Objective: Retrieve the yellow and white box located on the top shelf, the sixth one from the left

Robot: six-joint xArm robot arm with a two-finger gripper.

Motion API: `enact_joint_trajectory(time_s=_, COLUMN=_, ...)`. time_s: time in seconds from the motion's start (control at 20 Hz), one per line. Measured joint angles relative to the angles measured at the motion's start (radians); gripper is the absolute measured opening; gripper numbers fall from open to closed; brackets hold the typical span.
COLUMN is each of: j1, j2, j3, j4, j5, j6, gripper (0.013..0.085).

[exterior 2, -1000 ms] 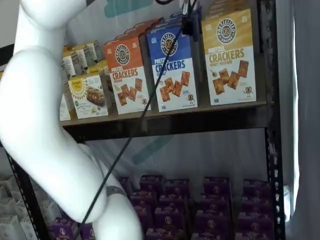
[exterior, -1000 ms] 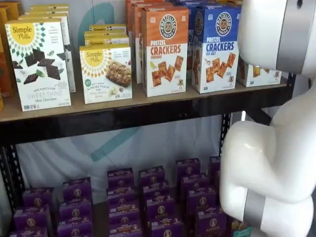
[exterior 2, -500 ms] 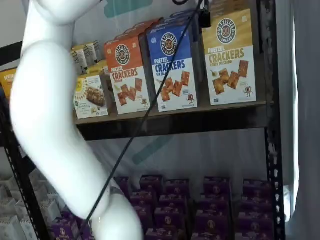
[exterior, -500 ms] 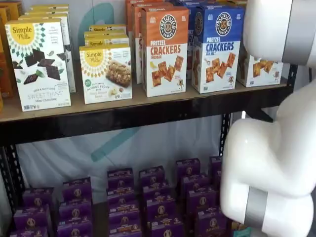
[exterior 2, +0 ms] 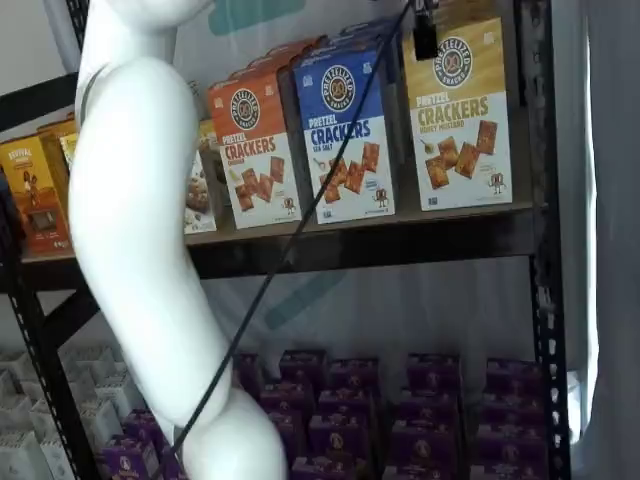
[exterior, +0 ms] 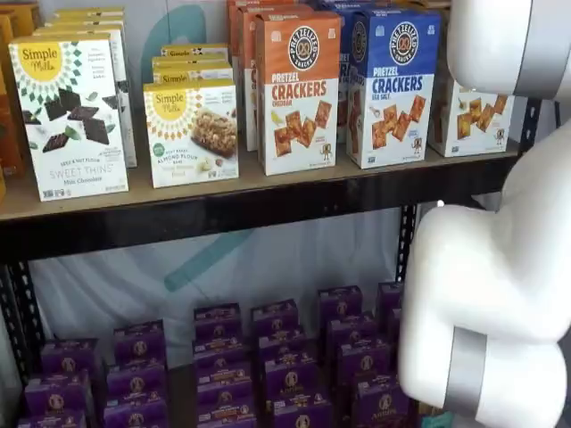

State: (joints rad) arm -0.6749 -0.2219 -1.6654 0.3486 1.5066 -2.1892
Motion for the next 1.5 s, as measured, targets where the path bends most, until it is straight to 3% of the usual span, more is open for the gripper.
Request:
enact_joint_trajectory(time_s=0.35, j1=0.032, j2=0.038, j3=-0.034, j4=-0.065, j5=0.018, j6=0.018, gripper=0.085)
enact_joint_trajectory(time_s=0.8, j1=0.054, j2=0.022, j3=0.006, j4=-0.118, j5=0.008, j6=0.024, gripper=0.085)
enact_joint_trajectory(time_s=1.5, j1=0.078, j2=0.029, j3=-0.034, j4=-0.207, j5=0.111, j6=0.043, gripper=0.085)
